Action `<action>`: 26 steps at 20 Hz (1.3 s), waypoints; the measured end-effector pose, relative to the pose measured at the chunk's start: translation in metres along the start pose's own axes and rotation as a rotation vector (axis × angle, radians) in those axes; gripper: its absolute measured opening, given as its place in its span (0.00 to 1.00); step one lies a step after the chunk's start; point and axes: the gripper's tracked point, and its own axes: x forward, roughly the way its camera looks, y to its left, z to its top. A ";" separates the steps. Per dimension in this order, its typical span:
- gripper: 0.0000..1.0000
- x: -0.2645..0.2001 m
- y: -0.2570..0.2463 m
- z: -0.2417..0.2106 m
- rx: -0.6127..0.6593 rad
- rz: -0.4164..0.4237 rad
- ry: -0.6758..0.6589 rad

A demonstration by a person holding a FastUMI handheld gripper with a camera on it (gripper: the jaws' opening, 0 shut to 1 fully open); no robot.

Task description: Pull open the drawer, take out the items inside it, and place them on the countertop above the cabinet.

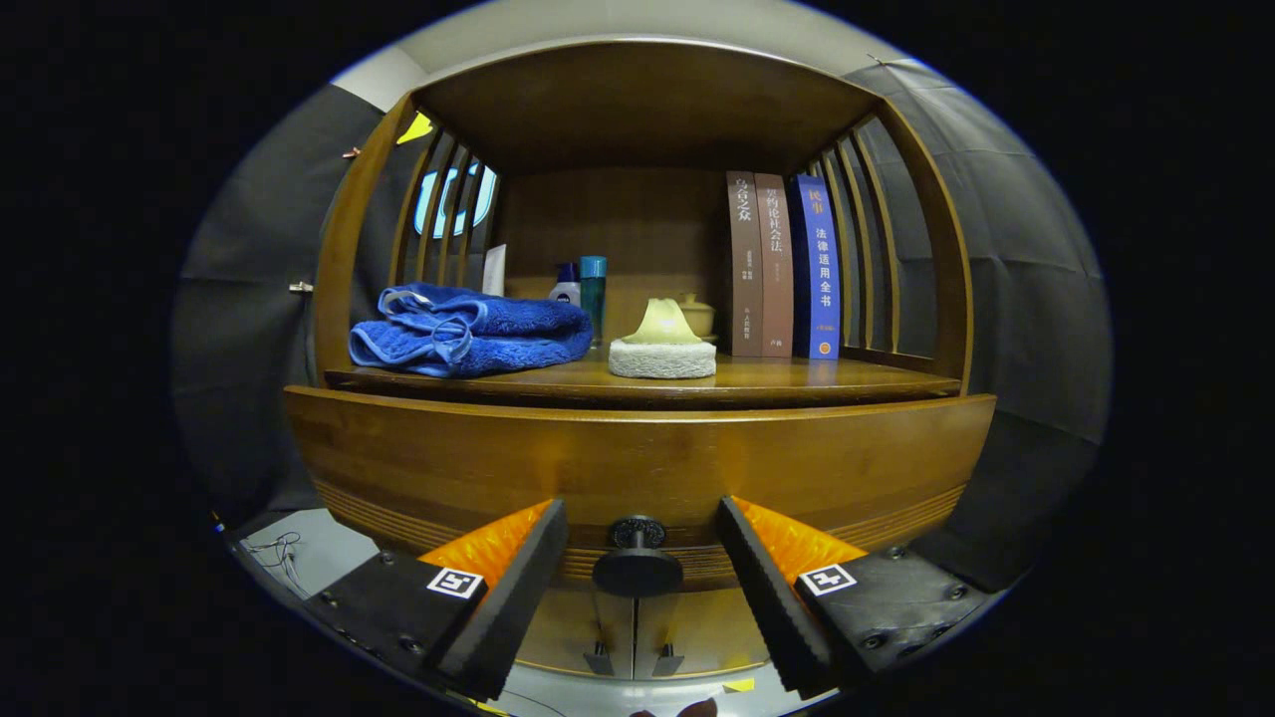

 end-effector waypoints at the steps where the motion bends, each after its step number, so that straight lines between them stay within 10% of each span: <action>1: 0.99 0.005 0.001 0.001 -0.002 0.000 0.002; 17: 0.99 0.018 0.007 0.005 0.024 0.006 0.016; 26: 0.98 -0.070 -0.006 0.129 0.025 0.008 -0.100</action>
